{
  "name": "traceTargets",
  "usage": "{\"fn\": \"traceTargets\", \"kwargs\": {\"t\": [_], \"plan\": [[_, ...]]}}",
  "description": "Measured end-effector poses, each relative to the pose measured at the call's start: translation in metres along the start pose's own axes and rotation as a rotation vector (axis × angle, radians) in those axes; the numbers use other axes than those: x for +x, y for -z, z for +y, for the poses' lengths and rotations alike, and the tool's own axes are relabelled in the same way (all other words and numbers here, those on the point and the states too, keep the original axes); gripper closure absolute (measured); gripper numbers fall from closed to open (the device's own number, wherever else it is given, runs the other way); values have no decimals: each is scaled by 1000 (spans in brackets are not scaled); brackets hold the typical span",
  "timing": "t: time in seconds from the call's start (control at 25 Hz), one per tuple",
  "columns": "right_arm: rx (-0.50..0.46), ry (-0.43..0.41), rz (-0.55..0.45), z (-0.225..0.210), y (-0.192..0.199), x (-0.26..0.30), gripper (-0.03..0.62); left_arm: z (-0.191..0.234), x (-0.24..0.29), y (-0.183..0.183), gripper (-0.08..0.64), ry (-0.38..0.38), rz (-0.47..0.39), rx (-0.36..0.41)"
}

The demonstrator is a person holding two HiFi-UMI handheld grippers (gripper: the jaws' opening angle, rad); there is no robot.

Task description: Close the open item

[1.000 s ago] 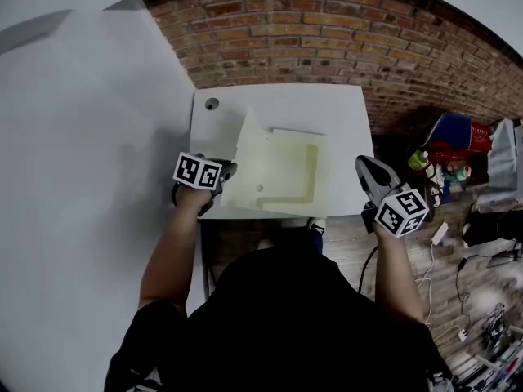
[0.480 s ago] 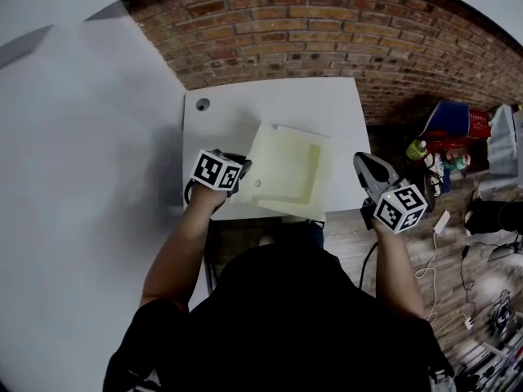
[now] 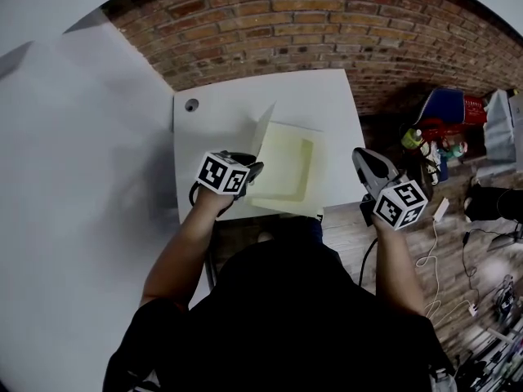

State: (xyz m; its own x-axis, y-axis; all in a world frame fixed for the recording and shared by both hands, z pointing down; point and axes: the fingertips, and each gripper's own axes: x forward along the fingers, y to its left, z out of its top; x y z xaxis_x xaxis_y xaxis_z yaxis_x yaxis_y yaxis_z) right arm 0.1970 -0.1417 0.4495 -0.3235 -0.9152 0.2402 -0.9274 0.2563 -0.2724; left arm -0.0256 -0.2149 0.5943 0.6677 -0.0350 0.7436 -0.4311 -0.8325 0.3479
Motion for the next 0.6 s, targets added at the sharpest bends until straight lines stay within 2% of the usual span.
{"fn": "traceTargets", "kwargs": {"t": [0.6], "plan": [[19, 39, 4, -17, 6, -20, 589, -41, 37, -4, 440, 158, 6, -27]]}}
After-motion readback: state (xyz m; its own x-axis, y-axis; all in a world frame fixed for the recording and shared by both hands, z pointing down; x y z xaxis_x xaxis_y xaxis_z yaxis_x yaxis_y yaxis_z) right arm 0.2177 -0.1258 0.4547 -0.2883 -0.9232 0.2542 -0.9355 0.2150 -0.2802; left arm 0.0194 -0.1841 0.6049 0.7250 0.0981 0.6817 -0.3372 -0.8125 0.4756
